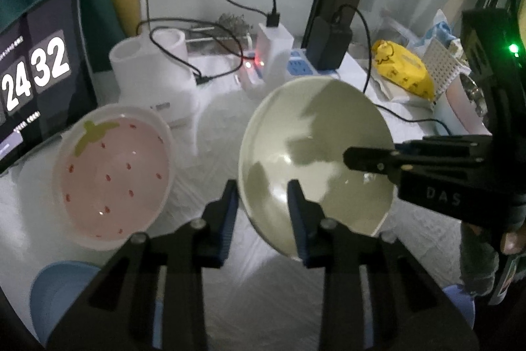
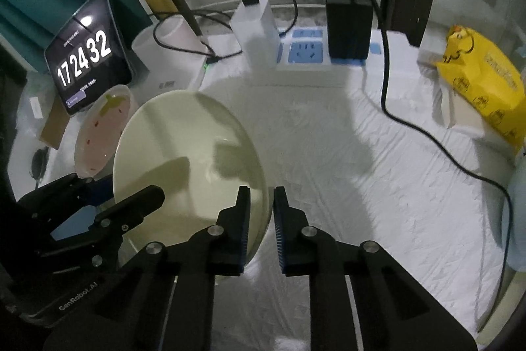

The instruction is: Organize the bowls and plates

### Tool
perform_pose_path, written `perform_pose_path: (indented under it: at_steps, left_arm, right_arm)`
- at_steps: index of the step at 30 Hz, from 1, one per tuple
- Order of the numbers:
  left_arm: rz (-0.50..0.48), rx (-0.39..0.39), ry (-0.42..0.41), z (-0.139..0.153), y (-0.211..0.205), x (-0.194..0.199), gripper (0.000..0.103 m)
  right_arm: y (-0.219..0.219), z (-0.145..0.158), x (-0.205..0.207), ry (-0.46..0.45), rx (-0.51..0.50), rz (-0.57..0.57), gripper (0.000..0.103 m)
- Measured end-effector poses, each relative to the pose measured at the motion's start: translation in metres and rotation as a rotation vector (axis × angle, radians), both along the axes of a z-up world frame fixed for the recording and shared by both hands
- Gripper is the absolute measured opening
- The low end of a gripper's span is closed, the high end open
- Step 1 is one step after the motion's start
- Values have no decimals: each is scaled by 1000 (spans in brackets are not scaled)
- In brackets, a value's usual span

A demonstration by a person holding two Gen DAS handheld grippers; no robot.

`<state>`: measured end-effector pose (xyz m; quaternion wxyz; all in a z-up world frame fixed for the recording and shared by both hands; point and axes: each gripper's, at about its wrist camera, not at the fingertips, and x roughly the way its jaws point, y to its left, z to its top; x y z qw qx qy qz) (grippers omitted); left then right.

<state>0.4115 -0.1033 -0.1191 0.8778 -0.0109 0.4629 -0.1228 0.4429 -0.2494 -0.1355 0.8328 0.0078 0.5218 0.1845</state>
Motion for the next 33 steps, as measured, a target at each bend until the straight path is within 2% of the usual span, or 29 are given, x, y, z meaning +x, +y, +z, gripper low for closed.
perform_pose_path:
  at_steps: [10, 33]
  left_arm:
    - [14, -9, -96, 28, 5, -18, 27]
    - [13, -25, -214, 84, 16, -84, 27]
  right_arm:
    - [4, 35, -21, -124, -7, -12, 12]
    - [13, 93, -89, -225, -10, -10, 12]
